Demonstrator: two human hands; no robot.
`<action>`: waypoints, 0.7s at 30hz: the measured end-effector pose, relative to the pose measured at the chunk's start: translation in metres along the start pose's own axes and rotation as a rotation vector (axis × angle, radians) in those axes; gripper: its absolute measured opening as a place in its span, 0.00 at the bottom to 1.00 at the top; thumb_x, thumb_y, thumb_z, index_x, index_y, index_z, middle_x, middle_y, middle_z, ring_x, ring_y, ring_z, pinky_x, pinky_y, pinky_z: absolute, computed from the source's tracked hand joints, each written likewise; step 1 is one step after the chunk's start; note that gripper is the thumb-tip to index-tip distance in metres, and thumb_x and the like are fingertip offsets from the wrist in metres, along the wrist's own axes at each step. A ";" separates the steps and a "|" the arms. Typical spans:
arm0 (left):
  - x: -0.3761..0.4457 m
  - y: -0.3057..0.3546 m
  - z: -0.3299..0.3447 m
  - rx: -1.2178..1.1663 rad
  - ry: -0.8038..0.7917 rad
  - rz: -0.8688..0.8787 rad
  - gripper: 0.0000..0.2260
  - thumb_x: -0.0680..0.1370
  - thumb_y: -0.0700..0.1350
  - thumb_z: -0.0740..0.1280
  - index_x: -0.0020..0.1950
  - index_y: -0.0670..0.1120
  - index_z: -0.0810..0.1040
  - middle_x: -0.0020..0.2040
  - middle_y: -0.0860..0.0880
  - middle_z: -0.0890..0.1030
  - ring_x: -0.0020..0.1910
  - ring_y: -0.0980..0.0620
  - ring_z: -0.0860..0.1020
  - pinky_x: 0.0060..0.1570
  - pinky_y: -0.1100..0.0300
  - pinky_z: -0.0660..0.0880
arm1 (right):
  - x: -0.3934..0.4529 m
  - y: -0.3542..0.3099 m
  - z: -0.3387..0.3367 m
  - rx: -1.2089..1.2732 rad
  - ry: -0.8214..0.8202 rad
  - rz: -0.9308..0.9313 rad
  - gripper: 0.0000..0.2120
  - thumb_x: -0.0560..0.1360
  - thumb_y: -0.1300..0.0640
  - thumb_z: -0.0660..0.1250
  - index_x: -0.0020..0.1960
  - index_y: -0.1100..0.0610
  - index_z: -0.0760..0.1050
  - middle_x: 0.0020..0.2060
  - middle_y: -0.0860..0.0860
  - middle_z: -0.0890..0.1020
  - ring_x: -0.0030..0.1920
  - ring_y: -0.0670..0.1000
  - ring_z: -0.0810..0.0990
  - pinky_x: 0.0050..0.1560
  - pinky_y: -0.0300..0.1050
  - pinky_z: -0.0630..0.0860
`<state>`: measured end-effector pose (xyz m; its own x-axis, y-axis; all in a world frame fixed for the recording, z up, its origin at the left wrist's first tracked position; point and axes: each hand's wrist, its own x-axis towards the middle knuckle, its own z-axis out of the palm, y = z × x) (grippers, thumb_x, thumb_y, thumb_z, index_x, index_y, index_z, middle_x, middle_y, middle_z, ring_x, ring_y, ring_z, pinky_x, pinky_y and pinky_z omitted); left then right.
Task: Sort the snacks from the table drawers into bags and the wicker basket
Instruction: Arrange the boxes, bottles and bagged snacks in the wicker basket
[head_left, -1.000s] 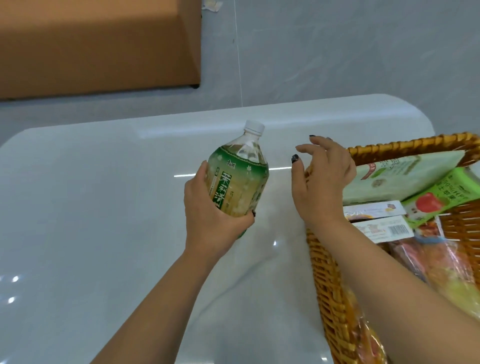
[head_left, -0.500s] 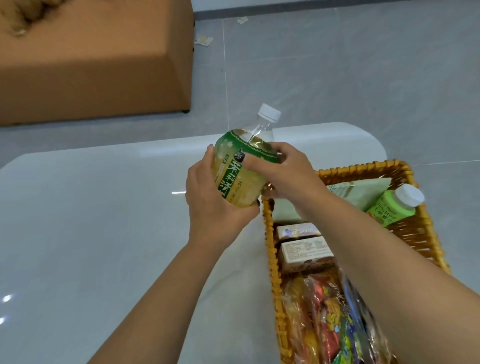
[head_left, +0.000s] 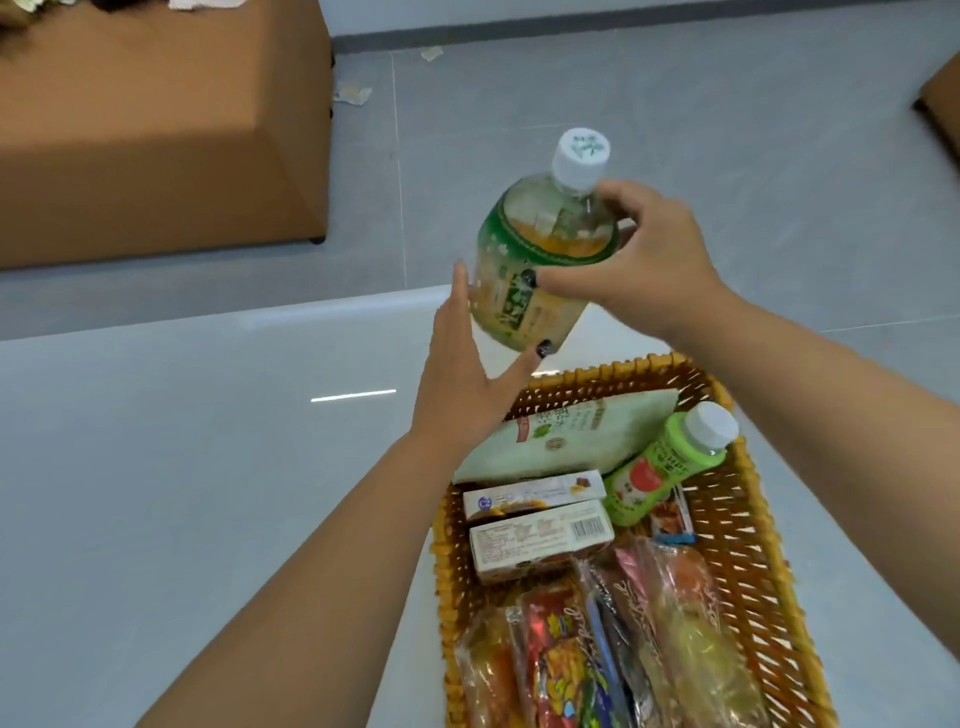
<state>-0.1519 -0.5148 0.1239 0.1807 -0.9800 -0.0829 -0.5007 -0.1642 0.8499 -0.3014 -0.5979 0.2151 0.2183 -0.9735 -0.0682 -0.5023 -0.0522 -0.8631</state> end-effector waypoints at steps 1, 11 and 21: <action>0.000 -0.007 0.008 0.071 -0.023 -0.008 0.40 0.78 0.56 0.67 0.79 0.58 0.42 0.76 0.53 0.62 0.71 0.54 0.67 0.61 0.58 0.70 | 0.007 0.005 -0.009 -0.027 -0.009 -0.005 0.33 0.56 0.44 0.78 0.58 0.51 0.75 0.51 0.47 0.80 0.52 0.49 0.80 0.53 0.48 0.80; 0.003 -0.023 0.023 0.313 -0.039 -0.066 0.26 0.80 0.53 0.62 0.77 0.60 0.58 0.62 0.59 0.77 0.47 0.62 0.77 0.52 0.58 0.79 | 0.067 0.060 -0.040 -0.271 -0.239 -0.038 0.35 0.61 0.57 0.81 0.65 0.53 0.73 0.58 0.51 0.77 0.58 0.51 0.76 0.58 0.47 0.76; 0.007 -0.023 0.023 0.437 -0.091 -0.067 0.24 0.80 0.55 0.61 0.76 0.61 0.61 0.55 0.61 0.77 0.46 0.62 0.75 0.49 0.62 0.76 | 0.054 0.148 -0.032 -0.322 -0.271 0.103 0.40 0.62 0.63 0.79 0.71 0.51 0.67 0.65 0.52 0.74 0.64 0.54 0.73 0.64 0.50 0.71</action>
<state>-0.1583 -0.5204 0.0916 0.1600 -0.9682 -0.1922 -0.8046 -0.2408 0.5429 -0.3908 -0.6655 0.0993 0.3435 -0.8857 -0.3122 -0.7591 -0.0661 -0.6476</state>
